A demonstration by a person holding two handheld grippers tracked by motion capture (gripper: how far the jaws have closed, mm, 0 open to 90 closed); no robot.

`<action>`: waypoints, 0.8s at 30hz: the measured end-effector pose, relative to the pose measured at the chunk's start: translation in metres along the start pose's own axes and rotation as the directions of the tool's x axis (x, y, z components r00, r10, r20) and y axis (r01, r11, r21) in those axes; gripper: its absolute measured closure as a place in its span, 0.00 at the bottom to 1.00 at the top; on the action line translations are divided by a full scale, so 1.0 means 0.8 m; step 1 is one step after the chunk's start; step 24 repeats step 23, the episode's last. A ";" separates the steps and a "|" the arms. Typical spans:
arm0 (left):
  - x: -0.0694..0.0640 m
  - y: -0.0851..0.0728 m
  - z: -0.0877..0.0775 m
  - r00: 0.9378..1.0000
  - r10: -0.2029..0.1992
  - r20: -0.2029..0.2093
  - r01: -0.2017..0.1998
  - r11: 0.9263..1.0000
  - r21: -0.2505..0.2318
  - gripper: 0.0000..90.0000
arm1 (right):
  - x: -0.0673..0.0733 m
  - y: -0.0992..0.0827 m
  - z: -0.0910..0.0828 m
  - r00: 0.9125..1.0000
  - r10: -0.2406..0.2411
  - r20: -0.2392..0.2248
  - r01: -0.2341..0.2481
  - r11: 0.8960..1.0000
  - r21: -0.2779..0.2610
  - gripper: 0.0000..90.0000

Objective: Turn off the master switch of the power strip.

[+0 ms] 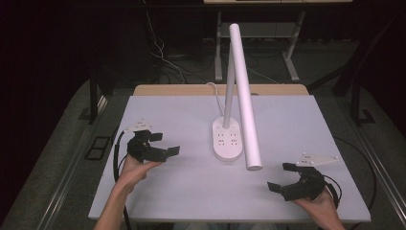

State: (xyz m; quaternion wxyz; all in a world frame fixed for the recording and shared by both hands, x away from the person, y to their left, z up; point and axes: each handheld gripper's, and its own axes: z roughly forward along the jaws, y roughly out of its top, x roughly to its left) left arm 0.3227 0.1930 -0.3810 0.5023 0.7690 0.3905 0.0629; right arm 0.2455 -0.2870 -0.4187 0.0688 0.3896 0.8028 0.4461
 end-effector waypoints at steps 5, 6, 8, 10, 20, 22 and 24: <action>-0.004 -0.022 -0.010 1.000 -0.019 -0.015 0.018 1.000 -0.019 0.00 | 0.002 0.001 0.002 1.000 -0.001 -0.002 0.001 1.000 0.002 0.00; -0.005 -0.026 -0.012 1.000 -0.018 -0.015 0.018 1.000 -0.018 0.00 | 0.002 0.001 0.002 1.000 0.002 -0.004 -0.002 1.000 0.004 0.00; -0.008 -0.034 -0.015 1.000 -0.024 -0.015 0.024 0.999 -0.022 0.00 | 0.003 0.002 0.002 1.000 0.003 -0.005 -0.003 1.000 0.004 0.00; -0.011 -0.042 -0.018 1.000 -0.026 -0.013 0.025 0.999 -0.024 0.00 | 0.003 0.002 0.002 1.000 0.001 -0.004 -0.001 1.000 0.004 0.00; -0.038 -0.073 -0.022 1.000 -0.023 0.012 0.023 0.999 -0.022 0.00 | 0.004 0.002 0.004 1.000 0.009 -0.007 -0.009 1.000 0.001 0.00; -0.040 -0.075 -0.022 1.000 -0.014 0.017 0.014 1.000 -0.019 0.00 | 0.005 0.002 0.004 1.000 0.011 -0.008 -0.011 1.000 -0.002 0.00; -0.041 -0.075 -0.022 1.000 -0.009 0.013 0.009 1.000 -0.018 0.00 | 0.005 0.002 0.004 1.000 0.009 -0.008 -0.009 1.000 -0.004 0.00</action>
